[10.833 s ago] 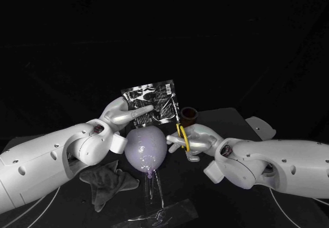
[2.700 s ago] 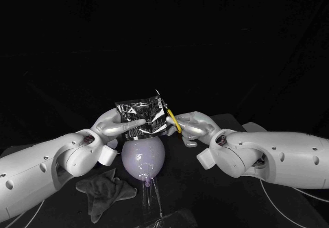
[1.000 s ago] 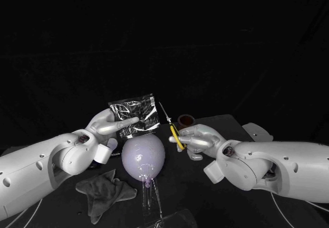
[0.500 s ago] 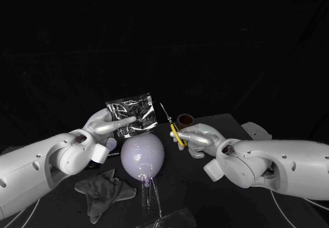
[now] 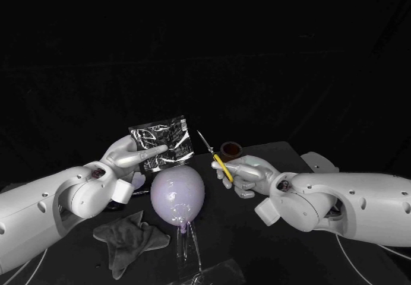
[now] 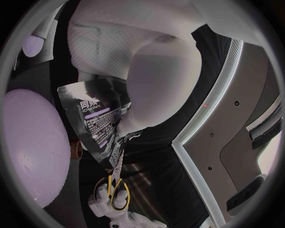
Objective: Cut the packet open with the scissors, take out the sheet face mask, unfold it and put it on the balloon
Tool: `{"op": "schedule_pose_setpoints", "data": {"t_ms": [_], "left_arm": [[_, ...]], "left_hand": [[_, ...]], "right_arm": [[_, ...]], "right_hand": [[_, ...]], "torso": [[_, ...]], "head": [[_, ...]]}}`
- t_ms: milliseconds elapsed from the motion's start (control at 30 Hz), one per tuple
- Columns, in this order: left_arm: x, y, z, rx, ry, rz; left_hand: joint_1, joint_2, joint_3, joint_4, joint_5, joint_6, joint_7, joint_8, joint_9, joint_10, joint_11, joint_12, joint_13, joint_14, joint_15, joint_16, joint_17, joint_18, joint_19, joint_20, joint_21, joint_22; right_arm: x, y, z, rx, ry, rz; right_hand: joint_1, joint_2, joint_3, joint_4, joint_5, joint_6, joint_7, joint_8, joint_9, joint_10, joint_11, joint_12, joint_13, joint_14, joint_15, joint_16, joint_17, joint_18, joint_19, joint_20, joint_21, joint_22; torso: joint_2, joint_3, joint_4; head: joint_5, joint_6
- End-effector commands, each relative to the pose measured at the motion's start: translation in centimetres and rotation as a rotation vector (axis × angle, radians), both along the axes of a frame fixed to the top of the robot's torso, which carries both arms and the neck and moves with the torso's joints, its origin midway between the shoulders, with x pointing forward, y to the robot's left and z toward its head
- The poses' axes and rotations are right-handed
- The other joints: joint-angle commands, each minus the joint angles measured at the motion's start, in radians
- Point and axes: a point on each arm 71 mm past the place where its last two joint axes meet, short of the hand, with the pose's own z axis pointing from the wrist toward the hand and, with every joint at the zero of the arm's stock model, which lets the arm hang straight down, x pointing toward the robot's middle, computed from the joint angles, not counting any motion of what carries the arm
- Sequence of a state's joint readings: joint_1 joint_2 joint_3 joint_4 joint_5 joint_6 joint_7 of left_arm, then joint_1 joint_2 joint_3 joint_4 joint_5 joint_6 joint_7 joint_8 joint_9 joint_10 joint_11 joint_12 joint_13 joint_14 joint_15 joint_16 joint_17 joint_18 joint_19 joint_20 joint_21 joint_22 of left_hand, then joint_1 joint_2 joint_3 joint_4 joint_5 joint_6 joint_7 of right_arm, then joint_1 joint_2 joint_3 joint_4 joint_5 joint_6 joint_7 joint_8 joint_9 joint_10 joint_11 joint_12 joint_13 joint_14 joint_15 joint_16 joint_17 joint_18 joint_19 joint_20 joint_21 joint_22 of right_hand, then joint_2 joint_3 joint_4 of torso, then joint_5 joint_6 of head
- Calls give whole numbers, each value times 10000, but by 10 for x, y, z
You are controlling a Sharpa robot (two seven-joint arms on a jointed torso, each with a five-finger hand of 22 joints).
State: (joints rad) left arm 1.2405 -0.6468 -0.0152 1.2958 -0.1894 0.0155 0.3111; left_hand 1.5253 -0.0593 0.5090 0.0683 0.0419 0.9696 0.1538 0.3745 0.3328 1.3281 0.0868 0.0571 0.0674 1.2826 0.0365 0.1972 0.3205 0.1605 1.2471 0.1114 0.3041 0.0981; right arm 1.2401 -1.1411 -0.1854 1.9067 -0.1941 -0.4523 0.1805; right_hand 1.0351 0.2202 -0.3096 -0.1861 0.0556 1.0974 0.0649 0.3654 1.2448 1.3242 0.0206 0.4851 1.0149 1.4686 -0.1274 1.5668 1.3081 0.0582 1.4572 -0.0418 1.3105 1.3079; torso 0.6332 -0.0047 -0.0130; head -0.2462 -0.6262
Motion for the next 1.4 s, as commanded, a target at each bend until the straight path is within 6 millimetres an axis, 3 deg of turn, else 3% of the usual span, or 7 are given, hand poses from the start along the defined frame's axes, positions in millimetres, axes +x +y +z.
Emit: {"op": "schedule_pose_setpoints", "data": {"t_ms": [33, 167, 300, 600, 733, 1033, 1400], "left_arm": [[0, 0, 1, -151, 37, 39], [1, 0, 1, -153, 49, 62], [1, 1, 1, -158, 64, 97], [2, 3, 1, -189, 106, 163], [2, 4, 1, -197, 120, 197], [2, 5, 1, -192, 137, 229], [2, 6, 0, -187, 163, 231]], "left_hand": [[0, 88, 22, -67, 60, -11, 55, 31, 1176, 59, -1, 58, 2, 4, -63, -30, 17, 194, 26, -21, 30, -11], [1, 89, 26, -72, 60, -17, 57, 30, 1182, 52, 2, 56, 0, -3, -61, -34, 20, 193, 23, -21, 28, -12], [1, 89, 26, -72, 60, -17, 57, 30, 1182, 52, 2, 56, 0, -3, -61, -34, 20, 193, 23, -21, 28, -12], [1, 88, 28, -76, 60, -22, 60, 29, 1188, 45, 4, 54, -1, -10, -59, -38, 22, 192, 19, -21, 27, -13], [-3, 88, 31, -79, 59, -30, 64, 28, 1197, 37, 9, 53, -3, -17, -55, -43, 27, 190, 15, -19, 25, -14], [-3, 88, 31, -79, 59, -30, 64, 28, 1197, 37, 9, 53, -3, -17, -55, -43, 27, 190, 15, -19, 25, -14], [-8, 89, 32, -80, 59, -36, 68, 27, 1206, 31, 12, 53, -4, -22, -52, -46, 32, 188, 11, -17, 23, -16]], "right_arm": [[0, 0, 2, 347, -181, -48], [2, -4, 2, 508, -224, -455], [4, -9, 2, 808, -143, -818], [7, -18, 0, 1551, 316, -1381], [7, -22, -1, 1620, 441, -1590], [6, -21, 0, 1801, 459, -1350], [8, -23, 2, 1594, -28, -1302]], "right_hand": [[2605, 607, 868, -1067, 451, 4734, -1456, 12054, 3260, 2466, -1548, 10857, 5559, 1022, -418, 40, 2627, 1, -120, -59, -145, 1822], [2756, 70, 2589, -1102, 4948, 4734, -1357, 12054, 3260, 2466, -1455, 10857, 5559, 1022, -370, 40, 2627, 18, -212, -28, -266, 1805], [711, -1025, 7498, -1018, 5665, 4734, -1357, 12054, 3260, 2466, -1309, 10857, 5559, 1022, -365, 40, 2627, 31, -289, 62, -303, 1794], [-2059, -1137, 11115, 525, 2766, 3434, -1291, 10810, 2682, 2466, -1399, 10857, 5559, 1022, -322, 40, 2627, 50, -253, 21, -358, 1715], [-2654, -574, 11574, 1006, 53, 801, -1045, 7828, 1424, 2466, -1218, 10857, 5559, 1022, -163, 40, 2627, 9, -141, 112, -206, 1755], [-2963, -65, 11202, 2079, -70, -3642, -150, 2977, -813, 2466, -499, 10857, 5559, 1022, 345, 40, 2627, -76, 12, 447, 43, 1828], [-1198, -20, 11691, 905, 0, -4163, 675, 1428, -2052, -1093, 169, 175, 267, 99, 1003, -1739, -234, 526, -1577, 1106, -3354, 638]], "torso": [[4, 2, -7], [-3, -1, -2], [-2, 0, 0], [-1, 0, -6], [5, 1, -1], [-3, -2, 1], [2, -4, 2]], "head": [[-15, -7], [-29, -13], [-33, -10], [-49, -38], [-56, -39], [-73, -44], [-66, -38]]}}
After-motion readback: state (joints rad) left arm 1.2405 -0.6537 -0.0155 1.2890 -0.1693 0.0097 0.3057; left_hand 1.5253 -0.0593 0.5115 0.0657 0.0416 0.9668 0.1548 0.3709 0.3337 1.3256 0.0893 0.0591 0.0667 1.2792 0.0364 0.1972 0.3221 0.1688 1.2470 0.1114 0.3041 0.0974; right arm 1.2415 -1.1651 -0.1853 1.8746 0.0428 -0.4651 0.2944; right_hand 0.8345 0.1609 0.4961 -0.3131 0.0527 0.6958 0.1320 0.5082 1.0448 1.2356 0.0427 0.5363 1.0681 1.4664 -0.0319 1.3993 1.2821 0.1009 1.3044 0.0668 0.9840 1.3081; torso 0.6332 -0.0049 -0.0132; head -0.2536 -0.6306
